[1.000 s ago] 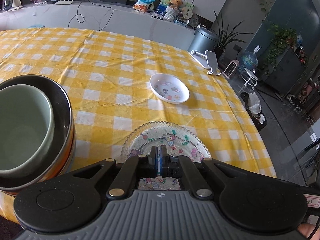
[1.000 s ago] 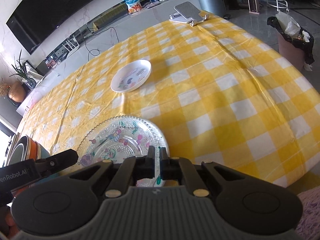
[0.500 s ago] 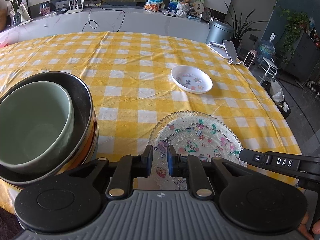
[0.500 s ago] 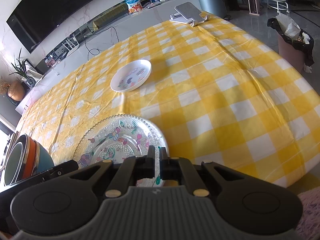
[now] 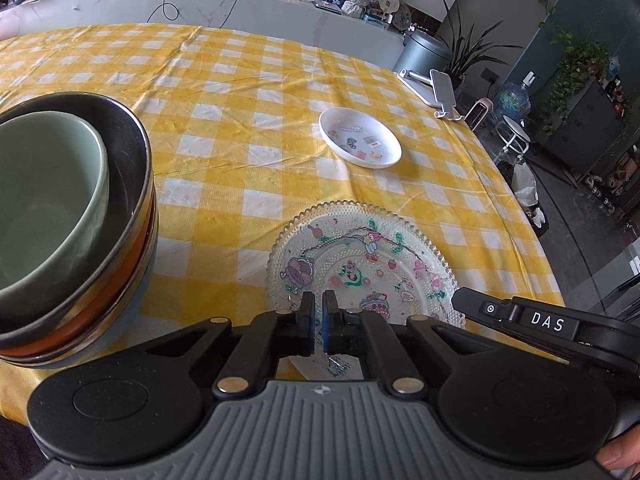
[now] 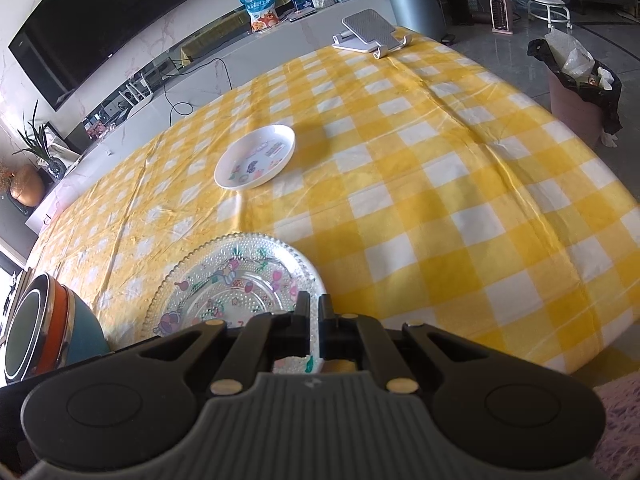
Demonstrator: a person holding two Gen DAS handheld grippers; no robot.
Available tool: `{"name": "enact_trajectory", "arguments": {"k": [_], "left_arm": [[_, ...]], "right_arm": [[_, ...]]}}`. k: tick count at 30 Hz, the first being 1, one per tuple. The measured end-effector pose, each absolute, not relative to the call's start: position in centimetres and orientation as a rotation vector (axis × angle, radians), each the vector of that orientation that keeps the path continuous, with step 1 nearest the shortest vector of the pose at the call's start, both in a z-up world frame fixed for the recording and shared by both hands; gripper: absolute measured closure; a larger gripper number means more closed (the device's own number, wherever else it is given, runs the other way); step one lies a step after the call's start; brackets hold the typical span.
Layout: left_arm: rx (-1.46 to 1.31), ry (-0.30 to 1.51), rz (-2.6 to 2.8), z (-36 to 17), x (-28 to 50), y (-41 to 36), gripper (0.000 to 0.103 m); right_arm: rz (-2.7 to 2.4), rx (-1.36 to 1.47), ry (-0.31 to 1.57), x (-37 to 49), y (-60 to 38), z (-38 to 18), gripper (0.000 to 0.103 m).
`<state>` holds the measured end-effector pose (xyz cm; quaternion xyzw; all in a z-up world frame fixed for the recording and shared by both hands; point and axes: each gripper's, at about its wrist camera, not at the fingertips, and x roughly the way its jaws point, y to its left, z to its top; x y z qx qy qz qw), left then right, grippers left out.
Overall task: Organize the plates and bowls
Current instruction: 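Open the left tool to release the glass plate, then move the left tool to the small white sticker bowl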
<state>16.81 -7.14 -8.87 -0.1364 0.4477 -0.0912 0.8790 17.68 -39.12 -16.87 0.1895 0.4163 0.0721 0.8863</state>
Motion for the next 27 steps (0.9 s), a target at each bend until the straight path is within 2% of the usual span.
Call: {"name": "enact_trajectory", "arguments": {"k": [5,9,11,15,16,20,27], "left_arm": [[-0.295,0.918,-0.192,-8.9,16.8,-7.1,0.098],[-0.284,0.868,-0.16,-8.1,16.5,-6.8,0.081],[-0.261,0.867,-0.134,-8.0,16.7,-6.9,0.078],[-0.261,0.902,-0.113,-8.7,17.0,-6.6,0.077],[-0.262,0.913,-0.111,-8.8,17.1,-6.6,0.077],[-0.26,0.929,-0.114,-9.1,17.1,-6.6,0.077],[-0.257,0.936,-0.113,-9.0,17.1,-6.5,0.089]], "right_arm": [[0.128,0.378,0.856,17.6,-39.1,-16.8,0.103],[0.12,0.391,0.852,17.6,-39.4,-16.8,0.103],[0.111,0.398,0.848,17.6,-39.6,-16.7,0.103],[0.115,0.424,0.855,17.6,-39.9,-16.9,0.1],[0.11,0.429,0.854,17.5,-39.9,-16.9,0.097],[0.11,0.447,0.857,17.5,-40.1,-16.9,0.097],[0.125,0.424,0.87,17.6,-39.6,-17.0,0.101]]}}
